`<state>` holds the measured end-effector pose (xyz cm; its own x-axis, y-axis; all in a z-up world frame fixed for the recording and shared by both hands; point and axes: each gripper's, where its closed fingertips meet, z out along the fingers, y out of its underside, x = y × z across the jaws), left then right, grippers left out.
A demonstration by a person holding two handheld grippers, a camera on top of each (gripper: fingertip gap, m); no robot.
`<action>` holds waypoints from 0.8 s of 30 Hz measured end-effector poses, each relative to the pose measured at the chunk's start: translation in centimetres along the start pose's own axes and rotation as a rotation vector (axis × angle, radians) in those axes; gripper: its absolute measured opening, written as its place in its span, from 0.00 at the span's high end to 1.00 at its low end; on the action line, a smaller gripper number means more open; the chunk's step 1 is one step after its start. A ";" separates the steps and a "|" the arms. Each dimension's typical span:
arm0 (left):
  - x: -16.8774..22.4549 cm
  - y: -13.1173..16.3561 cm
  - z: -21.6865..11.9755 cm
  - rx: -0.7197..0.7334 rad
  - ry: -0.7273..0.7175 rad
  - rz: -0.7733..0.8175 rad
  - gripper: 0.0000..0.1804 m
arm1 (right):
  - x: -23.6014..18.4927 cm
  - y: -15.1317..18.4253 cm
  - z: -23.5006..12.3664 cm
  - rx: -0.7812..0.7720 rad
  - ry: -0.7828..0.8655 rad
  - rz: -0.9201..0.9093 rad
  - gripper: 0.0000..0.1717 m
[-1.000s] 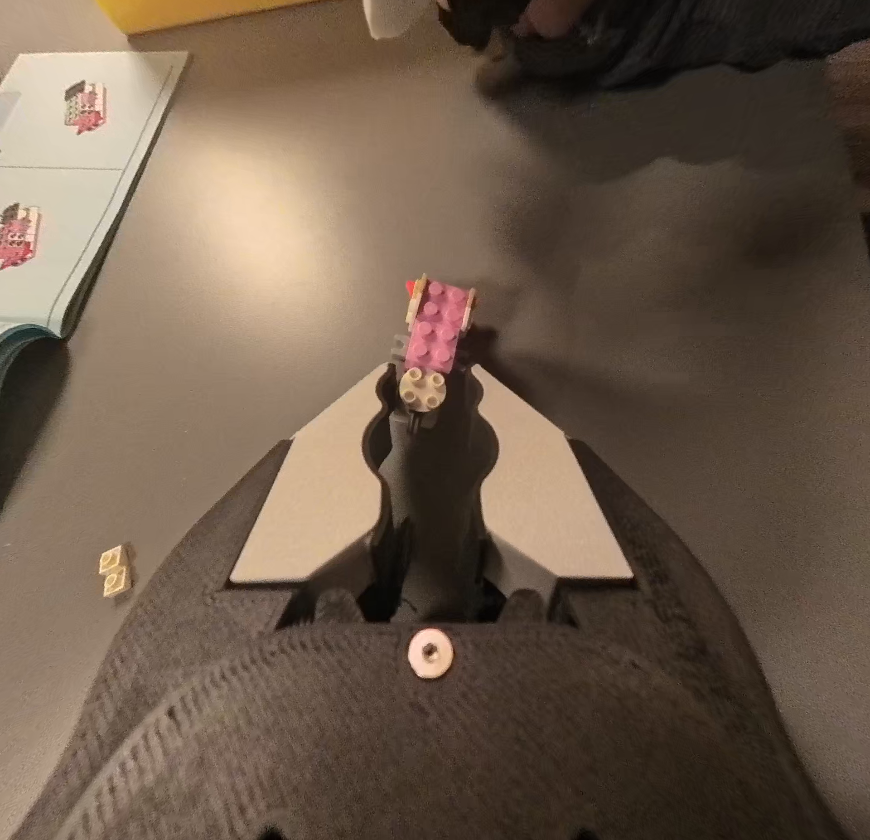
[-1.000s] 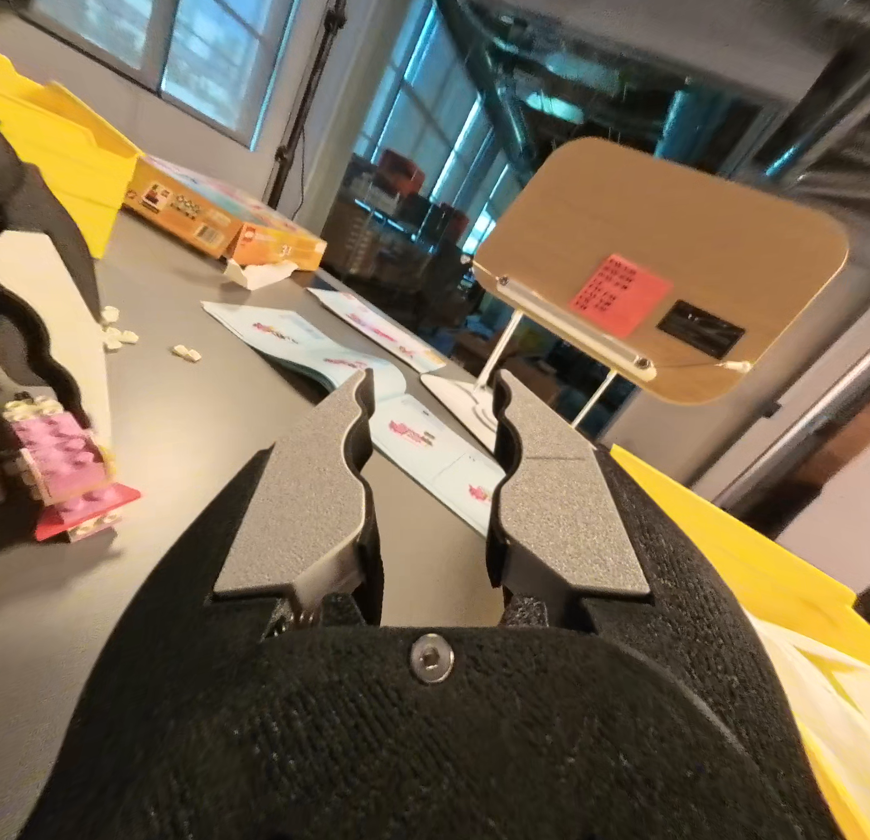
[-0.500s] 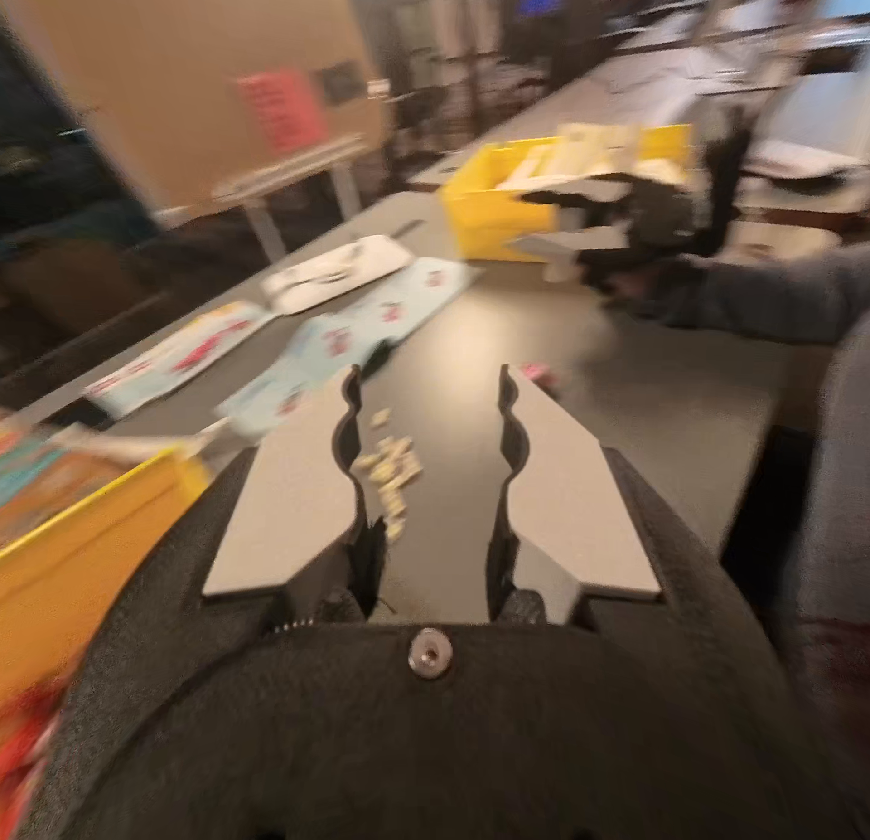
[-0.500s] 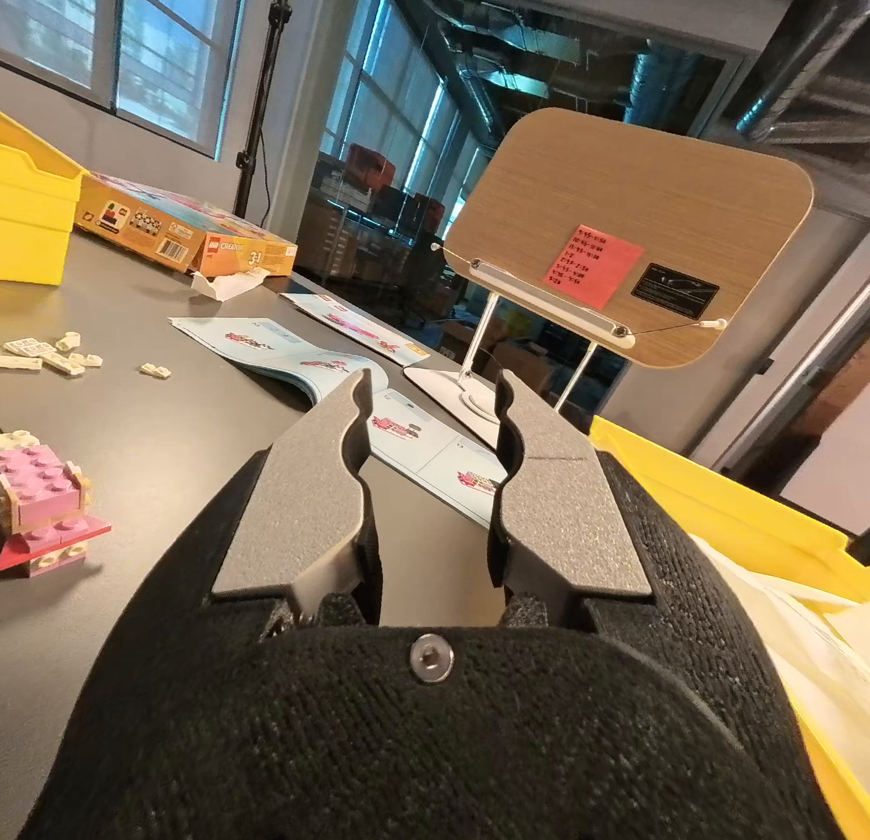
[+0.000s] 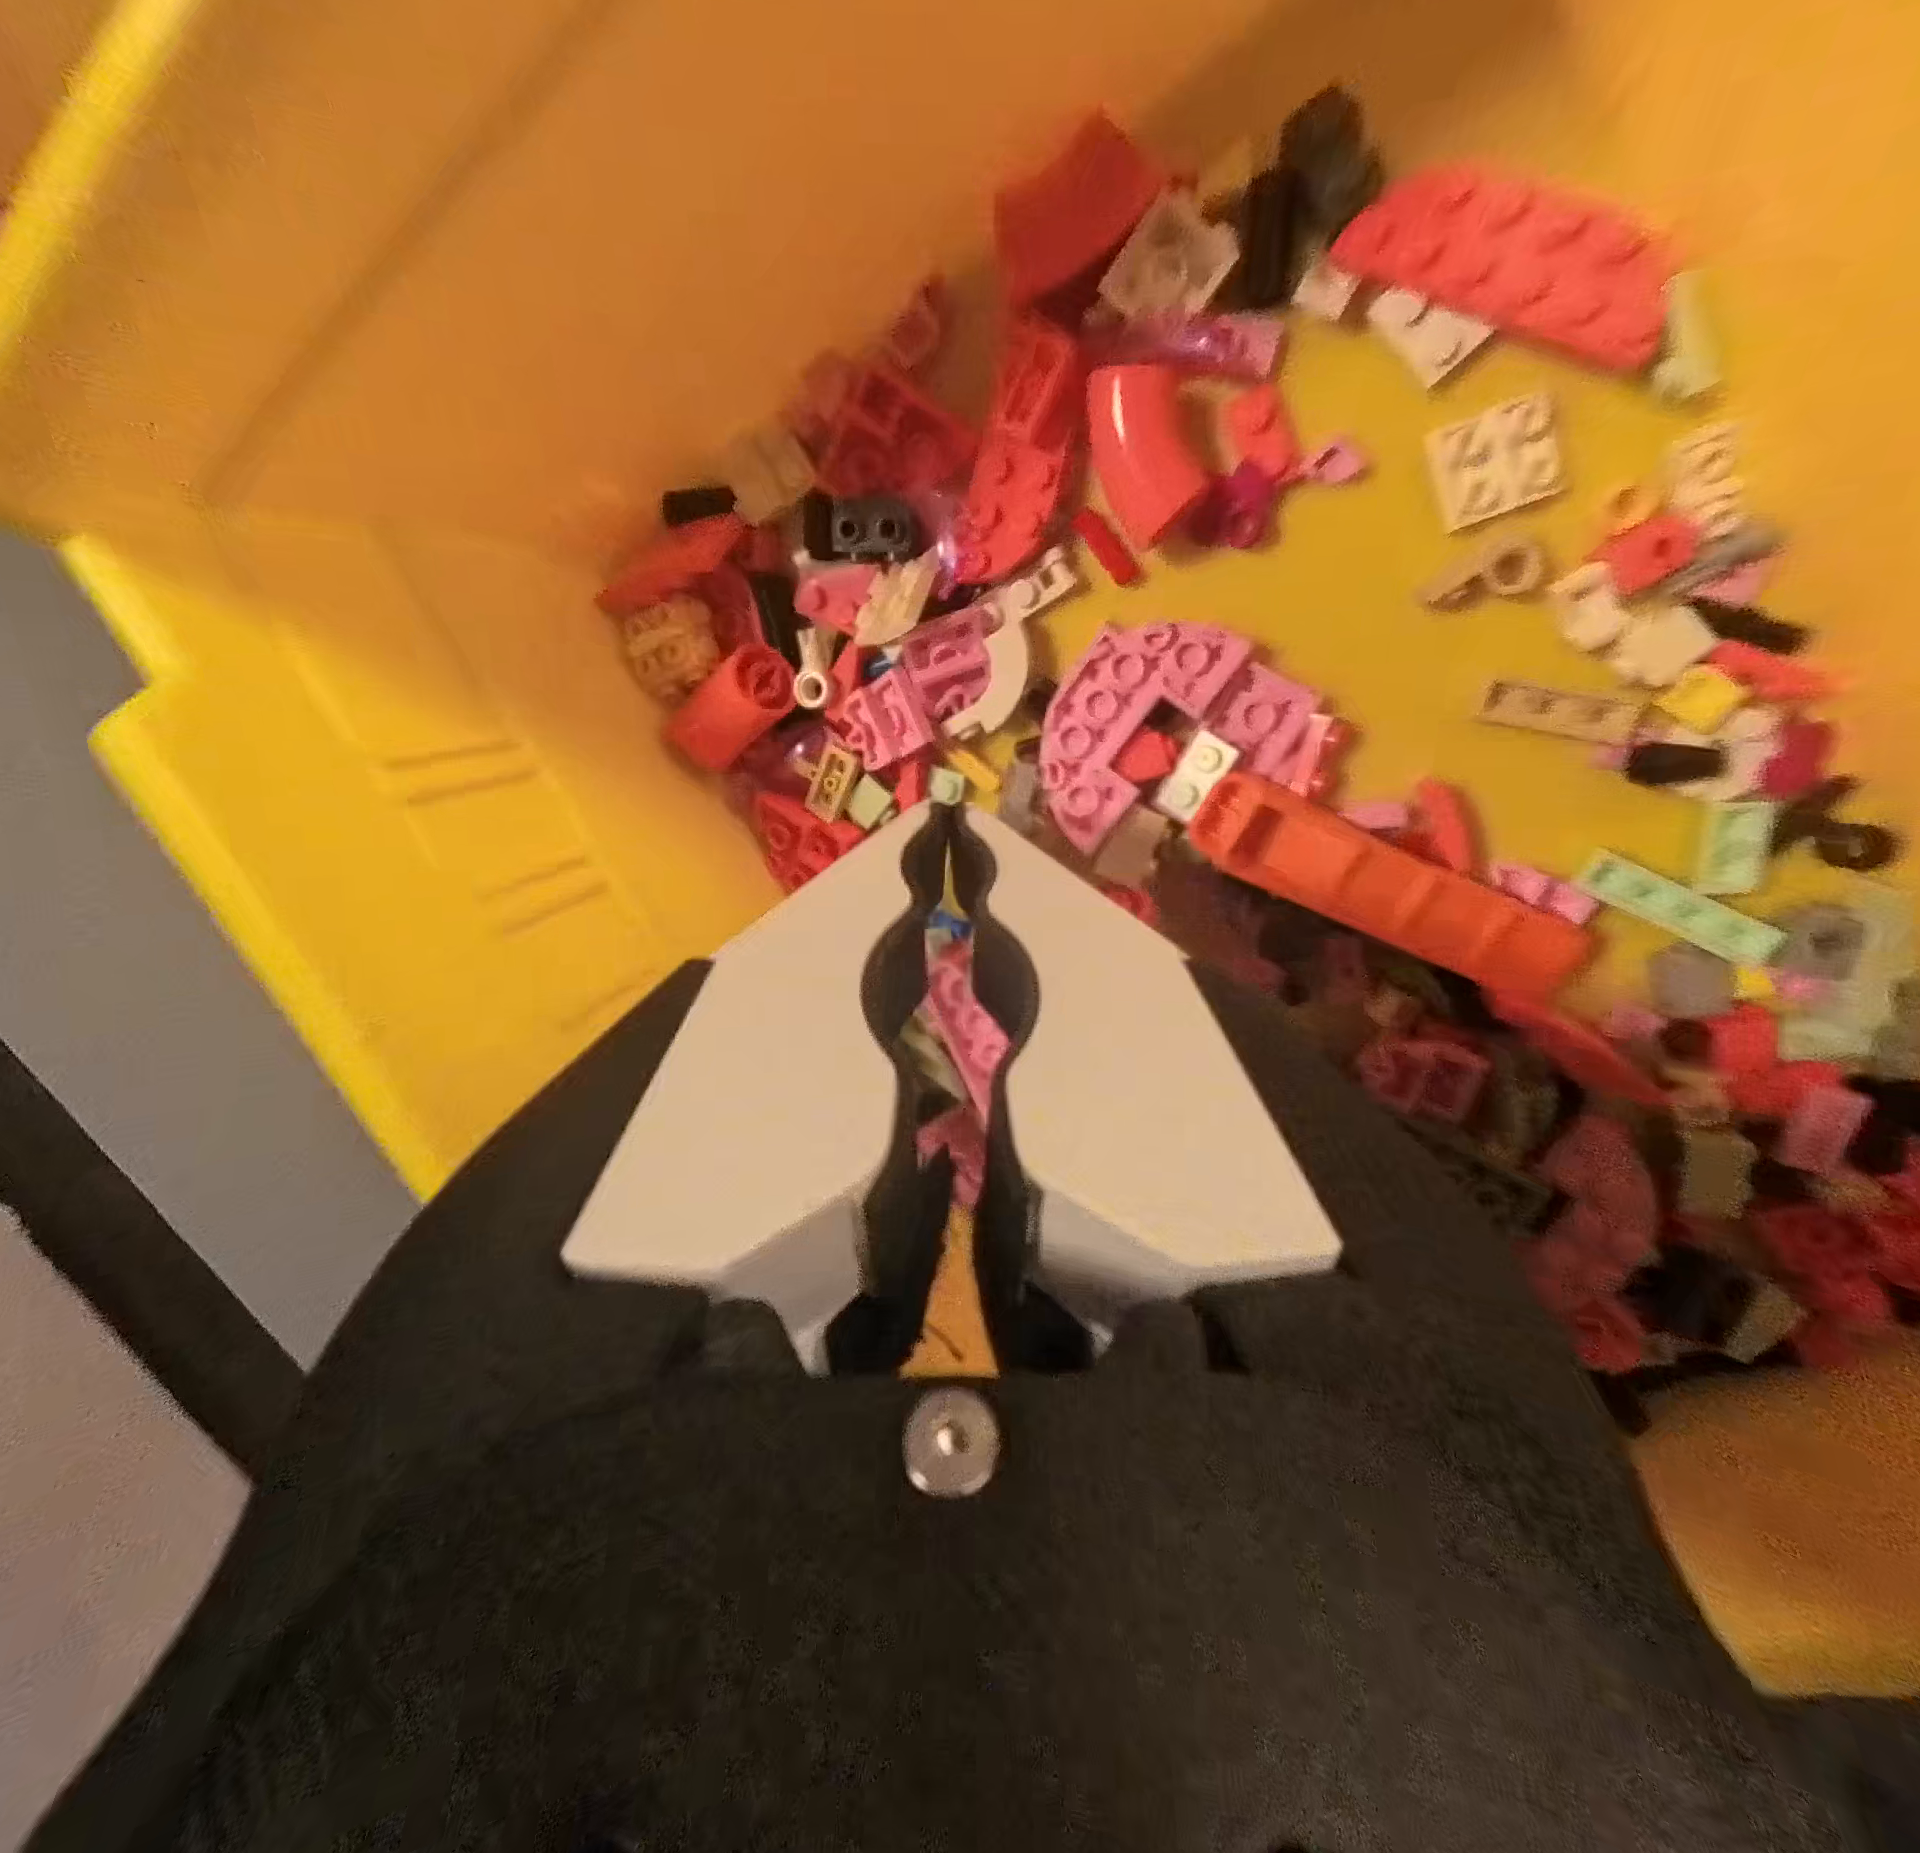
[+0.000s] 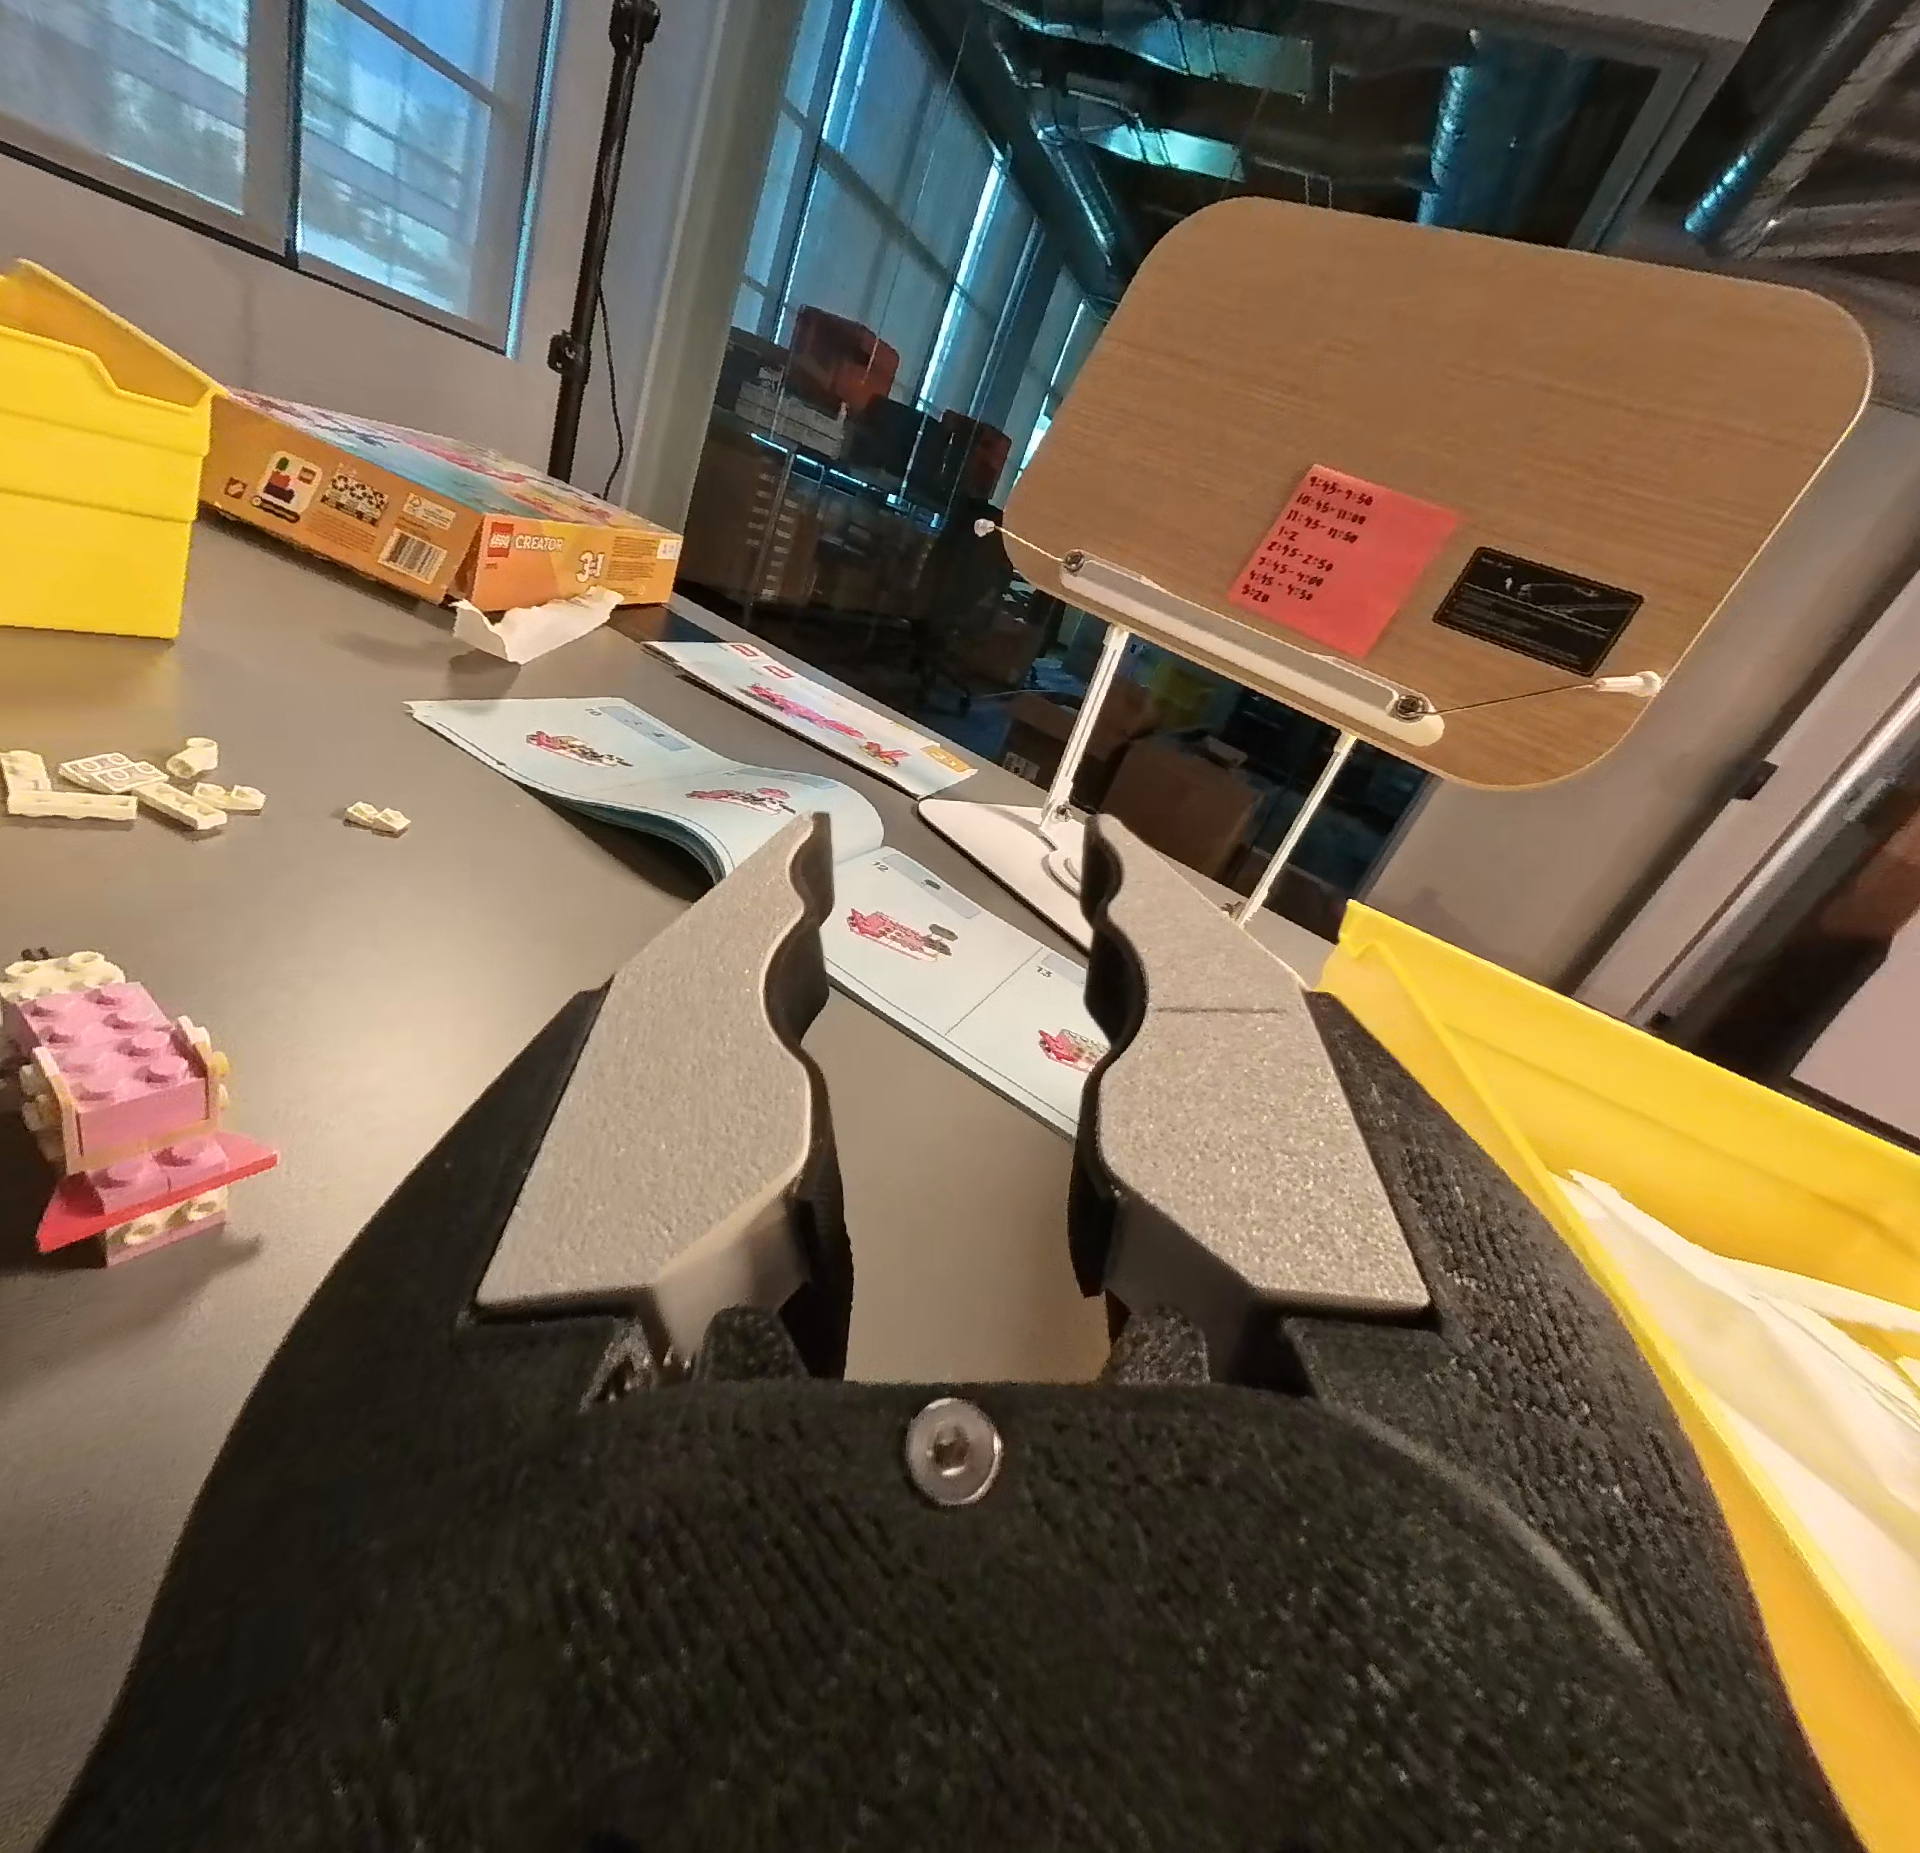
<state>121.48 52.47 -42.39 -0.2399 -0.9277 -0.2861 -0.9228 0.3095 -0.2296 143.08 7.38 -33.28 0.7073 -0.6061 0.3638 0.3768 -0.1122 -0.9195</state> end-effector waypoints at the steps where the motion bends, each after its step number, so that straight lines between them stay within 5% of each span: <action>1: -0.1 0.0 0.6 -0.030 0.010 0.012 1.00 | 0.0 0.0 0.0 0.000 -0.001 -0.002 0.73; 13: -0.4 1.6 1.6 -0.279 0.158 -0.068 0.94 | -0.3 0.1 0.1 -0.010 -0.011 -0.009 0.75; 24: 1.0 1.2 1.7 -0.211 0.268 -0.119 0.96 | -0.5 0.3 0.2 -0.019 -0.029 -0.001 0.77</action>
<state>120.63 52.31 -44.52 -0.1720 -0.9851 -0.0083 -0.9842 0.1722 -0.0411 142.95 7.78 -33.72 0.7238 -0.5833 0.3687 0.3665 -0.1278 -0.9216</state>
